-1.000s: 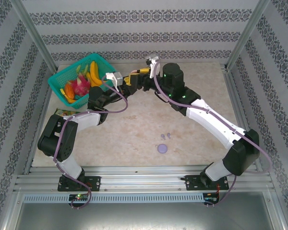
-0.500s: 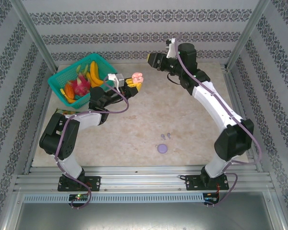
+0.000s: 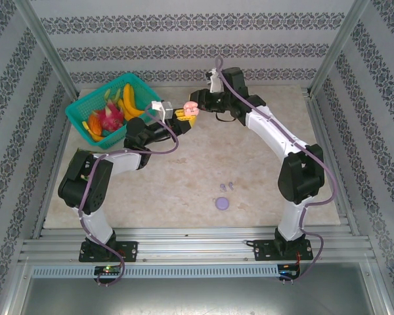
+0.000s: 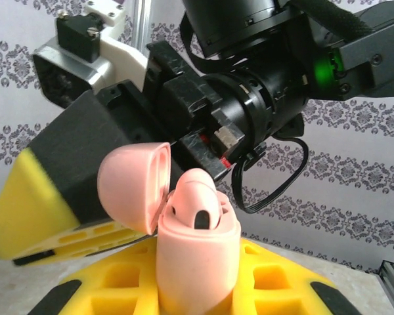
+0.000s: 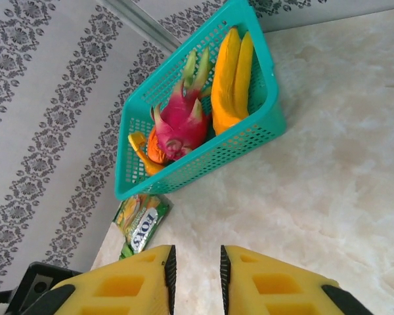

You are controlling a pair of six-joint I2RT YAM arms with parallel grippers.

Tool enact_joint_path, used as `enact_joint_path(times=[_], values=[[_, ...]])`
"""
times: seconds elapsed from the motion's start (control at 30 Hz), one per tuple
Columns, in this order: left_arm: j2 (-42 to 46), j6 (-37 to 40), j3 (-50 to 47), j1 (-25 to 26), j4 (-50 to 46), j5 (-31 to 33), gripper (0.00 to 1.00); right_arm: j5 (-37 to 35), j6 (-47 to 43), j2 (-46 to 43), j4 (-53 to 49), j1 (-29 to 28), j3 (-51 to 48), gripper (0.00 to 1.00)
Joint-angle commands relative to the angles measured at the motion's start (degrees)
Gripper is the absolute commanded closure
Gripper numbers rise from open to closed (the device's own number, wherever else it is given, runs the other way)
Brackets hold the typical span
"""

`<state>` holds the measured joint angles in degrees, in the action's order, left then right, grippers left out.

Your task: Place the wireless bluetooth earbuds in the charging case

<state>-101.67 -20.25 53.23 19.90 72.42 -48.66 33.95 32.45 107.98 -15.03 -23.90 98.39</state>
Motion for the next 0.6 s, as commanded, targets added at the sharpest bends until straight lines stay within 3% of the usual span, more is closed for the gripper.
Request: enact_joint_path(times=[0.0, 0.57], values=[[-1.5, -1.8, 2.1, 0.5, 0.5, -0.6, 1.00, 2.0, -2.6, -3.6, -0.5, -1.0, -1.3, 0.74], [-4.3, -4.7, 2.3, 0.5, 2.2, -0.8, 1.00, -11.4, -11.4, -15.9, 1.7, -2.2, -12.5, 0.72]])
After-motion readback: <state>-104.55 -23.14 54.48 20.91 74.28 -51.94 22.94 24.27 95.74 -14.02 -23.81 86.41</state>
